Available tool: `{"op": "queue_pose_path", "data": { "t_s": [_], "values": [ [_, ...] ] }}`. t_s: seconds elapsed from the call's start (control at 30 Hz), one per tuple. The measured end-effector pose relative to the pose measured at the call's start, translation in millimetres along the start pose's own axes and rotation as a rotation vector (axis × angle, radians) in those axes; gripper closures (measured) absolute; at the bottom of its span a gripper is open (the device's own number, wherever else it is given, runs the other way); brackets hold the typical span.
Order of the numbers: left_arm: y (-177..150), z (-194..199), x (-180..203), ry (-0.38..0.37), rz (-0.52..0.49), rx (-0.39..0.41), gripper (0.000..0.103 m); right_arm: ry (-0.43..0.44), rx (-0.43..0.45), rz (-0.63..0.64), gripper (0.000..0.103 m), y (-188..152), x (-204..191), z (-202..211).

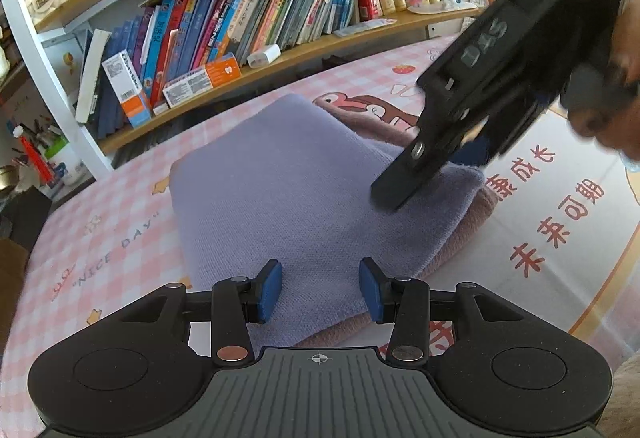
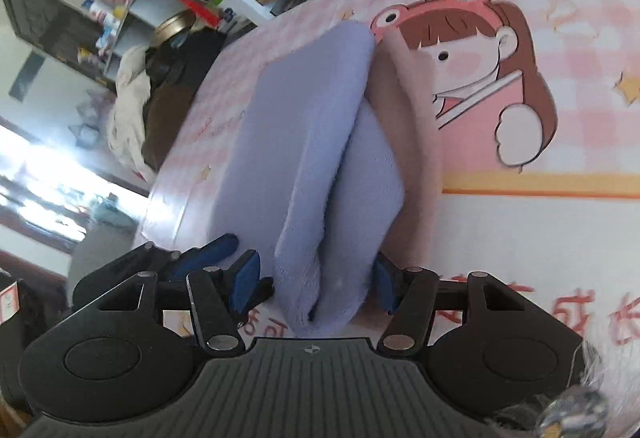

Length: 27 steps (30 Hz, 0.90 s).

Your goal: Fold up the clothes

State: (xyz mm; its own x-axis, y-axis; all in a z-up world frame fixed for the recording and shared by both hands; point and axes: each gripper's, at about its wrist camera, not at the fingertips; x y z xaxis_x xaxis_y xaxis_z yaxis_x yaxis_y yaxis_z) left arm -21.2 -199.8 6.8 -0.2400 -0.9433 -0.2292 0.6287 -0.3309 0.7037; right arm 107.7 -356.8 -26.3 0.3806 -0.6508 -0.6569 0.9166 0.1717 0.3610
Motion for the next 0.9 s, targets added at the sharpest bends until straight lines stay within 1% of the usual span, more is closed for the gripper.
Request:
{"op": "queue_pose_path", "data": {
  "t_s": [0.1, 0.17, 0.3, 0.37, 0.43, 0.53, 0.6, 0.67, 0.9],
  "values": [
    [8.3, 15.4, -5.1, 0.015, 0.014, 0.052, 0.060, 0.044, 0.059, -0.077, 0.046, 4.7, 8.1, -2.6],
    [10.7, 19.7, -8.5, 0.021, 0.025, 0.070, 0.060, 0.080, 0.076, -0.092, 0.046, 9.1, 9.0, 0.5],
    [-1.8, -4.3, -9.2, 0.031, 0.024, -0.039, 0.060, 0.113, 0.097, -0.126, 0.046, 13.4, 11.8, -2.5],
    [-5.2, -5.1, -7.8, 0.034, 0.023, -0.032, 0.060, 0.123, 0.107, -0.168, 0.045, 14.7, 15.4, -9.2],
    [-7.6, -4.9, -7.4, 0.034, 0.022, -0.026, 0.060, 0.135, 0.110, -0.209, 0.042, 16.8, 18.2, -17.4],
    [-9.5, -3.9, -8.5, 0.029, 0.024, -0.023, 0.060, 0.144, 0.106, -0.225, 0.042, 22.0, 15.1, -28.0],
    [-10.6, -3.2, -8.9, 0.030, 0.027, -0.021, 0.060, 0.150, 0.123, -0.203, 0.043, 24.8, 7.3, -26.8],
    [-11.8, -2.5, -9.3, 0.031, 0.030, -0.019, 0.060, 0.166, 0.166, -0.152, 0.043, 27.1, -6.2, -18.3],
    [-13.3, -2.5, -15.1, 0.027, 0.058, -0.014, 0.060, 0.147, 0.333, 0.079, 0.043, 20.2, -56.9, 2.3]
  ]
}}
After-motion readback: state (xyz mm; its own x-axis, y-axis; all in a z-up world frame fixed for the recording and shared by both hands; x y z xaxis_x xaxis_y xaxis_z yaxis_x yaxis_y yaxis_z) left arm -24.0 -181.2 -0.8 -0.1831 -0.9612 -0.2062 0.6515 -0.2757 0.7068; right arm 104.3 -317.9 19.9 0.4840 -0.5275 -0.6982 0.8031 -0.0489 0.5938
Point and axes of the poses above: each gripper's, at about its wrist camera, not at the fingertips, and z roughly against the way its jaws point, x to its right, y to its top, and after that the axes turned 2 degrees about -y, right-handed
